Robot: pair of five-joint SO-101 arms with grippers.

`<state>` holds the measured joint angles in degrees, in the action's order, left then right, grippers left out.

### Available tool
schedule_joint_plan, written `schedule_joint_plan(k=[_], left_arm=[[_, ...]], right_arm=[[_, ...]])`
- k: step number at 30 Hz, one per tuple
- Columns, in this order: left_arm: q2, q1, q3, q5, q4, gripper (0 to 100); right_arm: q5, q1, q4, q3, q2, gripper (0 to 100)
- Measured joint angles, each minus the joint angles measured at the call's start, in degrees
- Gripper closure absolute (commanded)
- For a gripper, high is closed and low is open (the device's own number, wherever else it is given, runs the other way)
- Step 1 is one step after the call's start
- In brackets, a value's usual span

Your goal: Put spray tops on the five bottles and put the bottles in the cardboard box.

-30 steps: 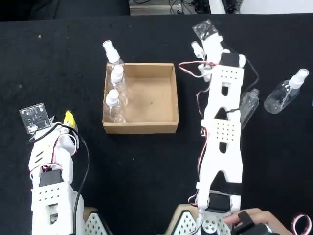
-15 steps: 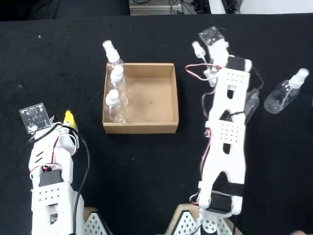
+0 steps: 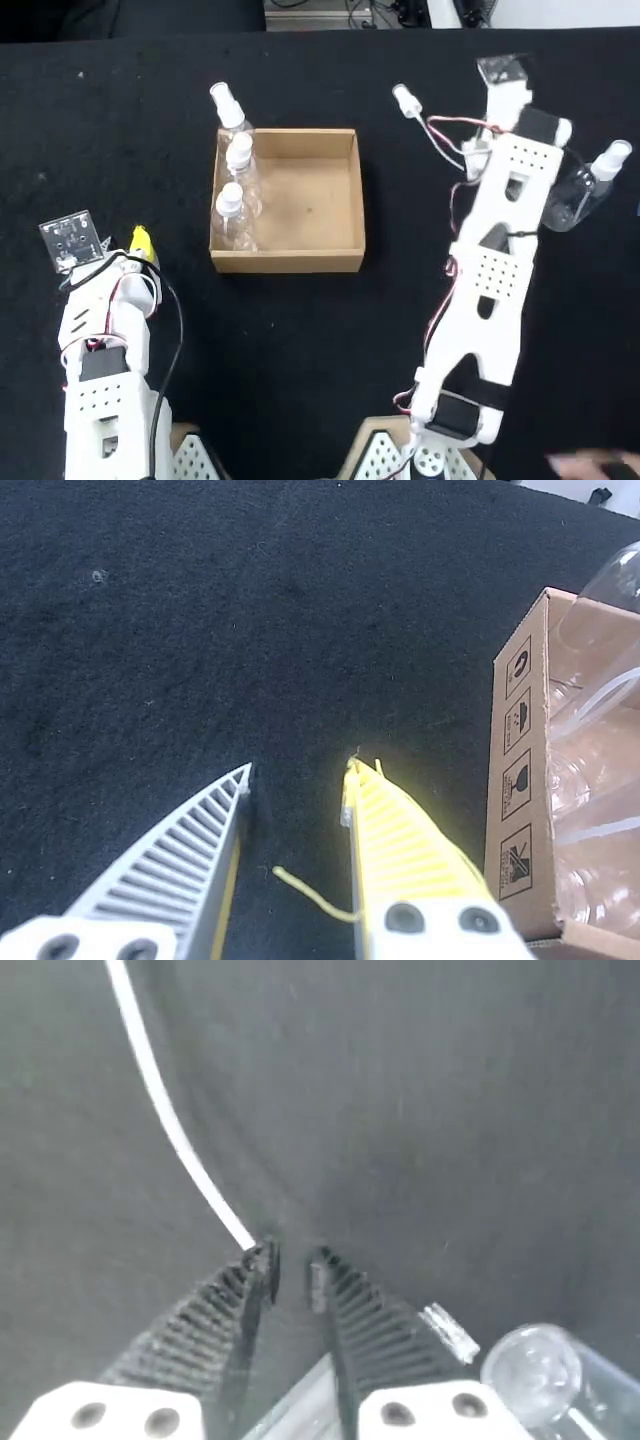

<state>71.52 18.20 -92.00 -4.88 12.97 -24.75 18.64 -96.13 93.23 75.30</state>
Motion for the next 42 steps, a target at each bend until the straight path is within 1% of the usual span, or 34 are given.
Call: schedule_joint_plan(k=[2, 4, 6, 9, 12, 15, 18, 24, 27, 29, 33, 35, 40, 42], left_arm=[[0.0, 0.0, 0.0, 0.0, 0.0, 87], [0.0, 0.0, 0.0, 0.0, 0.0, 87], [0.0, 0.0, 0.0, 0.0, 0.0, 87], [0.0, 0.0, 0.0, 0.0, 0.0, 87], [0.0, 0.0, 0.0, 0.0, 0.0, 87], [0.0, 0.0, 0.0, 0.0, 0.0, 87], [0.0, 0.0, 0.0, 0.0, 0.0, 87], [0.0, 0.0, 0.0, 0.0, 0.0, 87], [0.0, 0.0, 0.0, 0.0, 0.0, 87], [0.0, 0.0, 0.0, 0.0, 0.0, 87], [0.0, 0.0, 0.0, 0.0, 0.0, 87], [0.0, 0.0, 0.0, 0.0, 0.0, 87], [0.0, 0.0, 0.0, 0.0, 0.0, 87], [0.0, 0.0, 0.0, 0.0, 0.0, 87]], right_arm=[[0.3, -2.4, 1.4, 0.0, -1.3, 78.0], [0.3, -5.3, 6.0, 0.0, -1.6, 78.7], [0.3, -7.6, 12.8, -0.1, -1.6, 81.8], [0.3, -9.1, 24.7, -1.3, -0.1, 85.8], [0.4, -10.2, 34.0, -3.3, 3.4, 84.9], [0.4, -11.7, 39.4, -5.1, 5.8, 81.3], [0.4, -12.2, 42.5, -5.3, 6.3, 78.3], [0.4, -12.4, 49.6, -5.7, 6.4, 77.9], [0.1, -13.4, 50.7, -7.6, 6.3, 77.9], [-0.4, -13.4, 49.6, -7.9, 6.4, 77.7], [-0.2, -13.1, 39.1, -8.3, 5.4, 77.6], [-0.4, -13.4, 35.4, -11.0, 5.3, 77.6], [0.0, -13.3, 35.4, -17.7, 3.2, 77.9], [1.9, -12.5, 35.4, -18.0, 2.7, 78.2]])
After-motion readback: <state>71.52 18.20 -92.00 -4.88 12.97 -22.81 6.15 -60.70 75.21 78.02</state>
